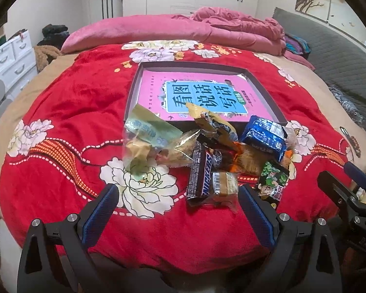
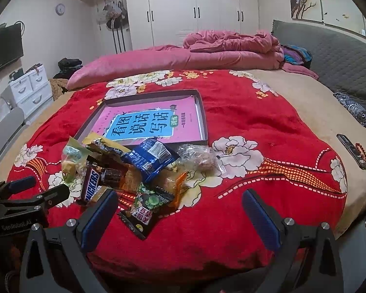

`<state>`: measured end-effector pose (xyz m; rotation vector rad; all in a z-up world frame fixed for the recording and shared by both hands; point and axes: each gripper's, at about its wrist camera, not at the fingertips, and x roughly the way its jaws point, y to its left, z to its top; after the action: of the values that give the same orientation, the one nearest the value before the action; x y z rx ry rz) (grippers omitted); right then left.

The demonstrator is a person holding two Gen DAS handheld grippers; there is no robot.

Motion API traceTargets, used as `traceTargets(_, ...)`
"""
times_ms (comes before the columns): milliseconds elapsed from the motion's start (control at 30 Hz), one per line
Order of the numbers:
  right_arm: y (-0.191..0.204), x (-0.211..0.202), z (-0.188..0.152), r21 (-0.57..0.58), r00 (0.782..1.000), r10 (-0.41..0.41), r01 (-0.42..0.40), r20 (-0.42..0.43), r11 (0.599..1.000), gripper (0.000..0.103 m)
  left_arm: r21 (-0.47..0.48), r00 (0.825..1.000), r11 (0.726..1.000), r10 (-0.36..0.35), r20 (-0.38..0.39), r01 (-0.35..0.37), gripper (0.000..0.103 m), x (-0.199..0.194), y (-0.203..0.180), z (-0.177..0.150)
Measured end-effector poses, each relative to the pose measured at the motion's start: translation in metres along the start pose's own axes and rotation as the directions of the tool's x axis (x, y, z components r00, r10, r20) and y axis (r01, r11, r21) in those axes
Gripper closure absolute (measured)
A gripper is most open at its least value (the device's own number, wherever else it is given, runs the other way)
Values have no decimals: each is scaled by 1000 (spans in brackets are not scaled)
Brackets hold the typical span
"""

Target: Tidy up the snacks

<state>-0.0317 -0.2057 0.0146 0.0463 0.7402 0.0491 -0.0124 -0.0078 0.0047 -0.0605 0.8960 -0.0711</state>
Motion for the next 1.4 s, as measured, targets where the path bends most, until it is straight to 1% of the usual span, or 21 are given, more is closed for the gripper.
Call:
traceTargets(800,-3,0,1,13,1000,-7,7,-2,1000,0,17,1000,1000,-19,0,19,5,-3,-3,-2)
traceTargets(1067,-4,0,1,23,1000,-5,5,-6,1000,0,29,999,999,-36,-5,36,5,-4,-7,-2)
traceTargets(1400,-4,1,0,24,1000,1,-1,-7,1000,0,23,999,999,-36,-11,36,5,-2,-5,-2)
